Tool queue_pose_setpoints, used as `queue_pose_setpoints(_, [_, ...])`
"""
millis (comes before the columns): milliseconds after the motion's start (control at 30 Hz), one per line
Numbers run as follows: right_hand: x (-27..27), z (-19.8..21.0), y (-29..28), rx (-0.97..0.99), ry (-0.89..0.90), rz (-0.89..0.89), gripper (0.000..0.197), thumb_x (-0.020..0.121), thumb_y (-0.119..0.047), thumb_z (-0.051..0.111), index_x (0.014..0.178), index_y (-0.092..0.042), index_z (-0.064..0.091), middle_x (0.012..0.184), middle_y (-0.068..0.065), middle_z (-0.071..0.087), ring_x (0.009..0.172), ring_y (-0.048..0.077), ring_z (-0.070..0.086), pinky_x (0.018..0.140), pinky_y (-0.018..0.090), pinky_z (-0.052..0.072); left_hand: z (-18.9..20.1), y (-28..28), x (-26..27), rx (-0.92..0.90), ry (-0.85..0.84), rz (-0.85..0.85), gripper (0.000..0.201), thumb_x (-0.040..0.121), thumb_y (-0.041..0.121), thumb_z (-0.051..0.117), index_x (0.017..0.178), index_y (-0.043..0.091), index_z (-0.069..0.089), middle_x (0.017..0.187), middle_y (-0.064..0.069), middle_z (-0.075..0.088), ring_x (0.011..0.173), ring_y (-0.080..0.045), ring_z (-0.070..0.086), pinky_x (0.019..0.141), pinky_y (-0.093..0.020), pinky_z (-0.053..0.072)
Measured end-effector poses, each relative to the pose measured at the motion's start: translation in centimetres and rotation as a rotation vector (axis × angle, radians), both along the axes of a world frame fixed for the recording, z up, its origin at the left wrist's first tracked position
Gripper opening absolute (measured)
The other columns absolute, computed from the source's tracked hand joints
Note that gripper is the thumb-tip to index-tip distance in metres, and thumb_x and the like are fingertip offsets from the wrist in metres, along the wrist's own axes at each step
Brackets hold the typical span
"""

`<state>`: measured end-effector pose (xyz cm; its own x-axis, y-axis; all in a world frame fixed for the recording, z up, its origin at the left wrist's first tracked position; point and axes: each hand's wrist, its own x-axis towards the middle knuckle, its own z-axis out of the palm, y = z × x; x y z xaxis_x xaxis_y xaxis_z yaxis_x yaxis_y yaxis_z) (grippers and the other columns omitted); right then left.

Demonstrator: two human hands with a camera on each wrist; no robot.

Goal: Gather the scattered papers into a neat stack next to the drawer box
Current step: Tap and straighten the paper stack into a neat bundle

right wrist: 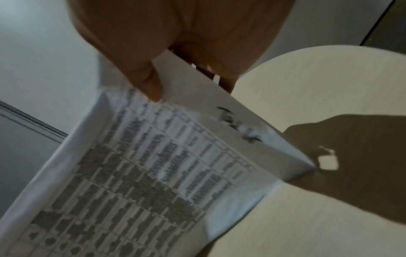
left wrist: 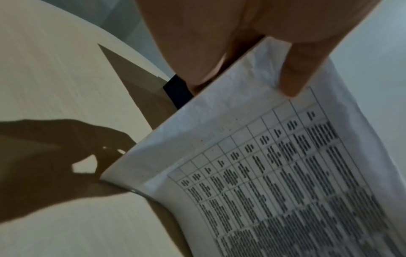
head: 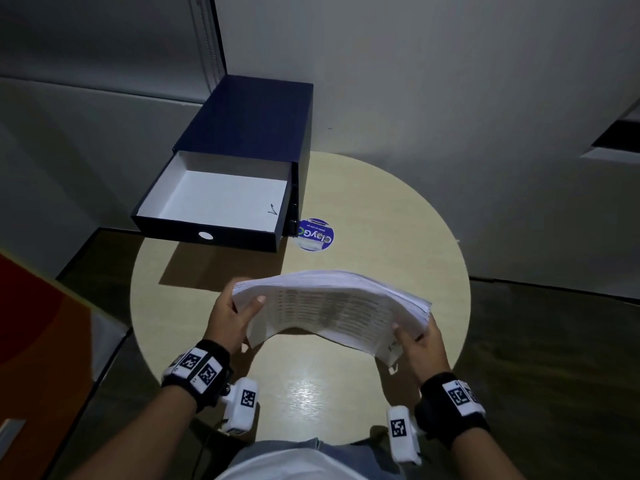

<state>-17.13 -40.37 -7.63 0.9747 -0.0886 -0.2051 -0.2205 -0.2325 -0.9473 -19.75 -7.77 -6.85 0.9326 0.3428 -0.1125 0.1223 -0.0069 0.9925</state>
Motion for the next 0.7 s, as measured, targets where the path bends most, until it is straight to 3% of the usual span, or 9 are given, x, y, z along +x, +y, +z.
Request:
queue_pose_setpoints(100, [0.2, 1.8, 0.2, 0.096, -0.086, -0.045, 0.035, 0.086, -0.009, 0.071, 0.112, -0.027, 0.058, 0.106, -0.004, 0.066, 0.097, 0.011, 0.064, 0.079, 0.031, 0.056, 1.7, -0.5, -0.2, -0.089, -0.060, -0.030, 0.032, 0.076, 0.026, 0.068, 0.102, 0.013, 0.056, 0.096, 0.000, 0.062, 0.079, -0.008, 0.061, 0.053, -0.020, 0.051])
queue_pose_setpoints(167, [0.6, 2.7, 0.9, 0.112, -0.161, -0.120, 0.023, 0.086, -0.014, 0.072, 0.104, -0.023, 0.060, 0.100, -0.005, 0.064, 0.087, 0.005, 0.062, 0.070, 0.021, 0.053, 2.2, -0.8, 0.1, -0.039, -0.113, -0.007, 0.030, 0.079, 0.034, 0.065, 0.097, 0.012, 0.058, 0.091, 0.006, 0.061, 0.076, 0.000, 0.058, 0.058, -0.014, 0.047])
queue_pose_setpoints(300, [1.6, 3.2, 1.9, 0.059, -0.172, -0.250, 0.010, 0.090, -0.024, 0.067, 0.089, -0.015, 0.063, 0.086, -0.003, 0.065, 0.078, 0.011, 0.059, 0.068, 0.029, 0.047, 2.1, -1.1, 1.1, 0.075, -0.085, 0.130, 0.012, 0.095, 0.019, 0.056, 0.090, 0.011, 0.062, 0.087, 0.007, 0.062, 0.075, 0.003, 0.054, 0.070, -0.025, 0.040])
queue_pose_setpoints(500, [1.4, 3.2, 2.0, 0.029, -0.172, -0.274, 0.013, 0.094, -0.022, 0.062, 0.084, -0.014, 0.063, 0.085, -0.003, 0.063, 0.078, 0.008, 0.055, 0.063, 0.027, 0.043, 1.6, -0.8, 1.1, 0.064, -0.055, 0.148, 0.011, 0.096, 0.016, 0.054, 0.093, 0.012, 0.064, 0.091, 0.005, 0.063, 0.083, -0.008, 0.055, 0.071, -0.029, 0.041])
queue_pose_setpoints(700, [2.0, 2.9, 1.9, 0.011, -0.201, -0.282, 0.018, 0.093, -0.005, 0.054, 0.085, -0.016, 0.065, 0.089, -0.004, 0.066, 0.074, -0.009, 0.056, 0.067, 0.017, 0.044, 1.6, -0.7, 1.1, 0.072, -0.035, 0.149, 0.013, 0.095, 0.022, 0.055, 0.091, 0.015, 0.064, 0.090, 0.004, 0.063, 0.084, -0.014, 0.055, 0.071, -0.031, 0.041])
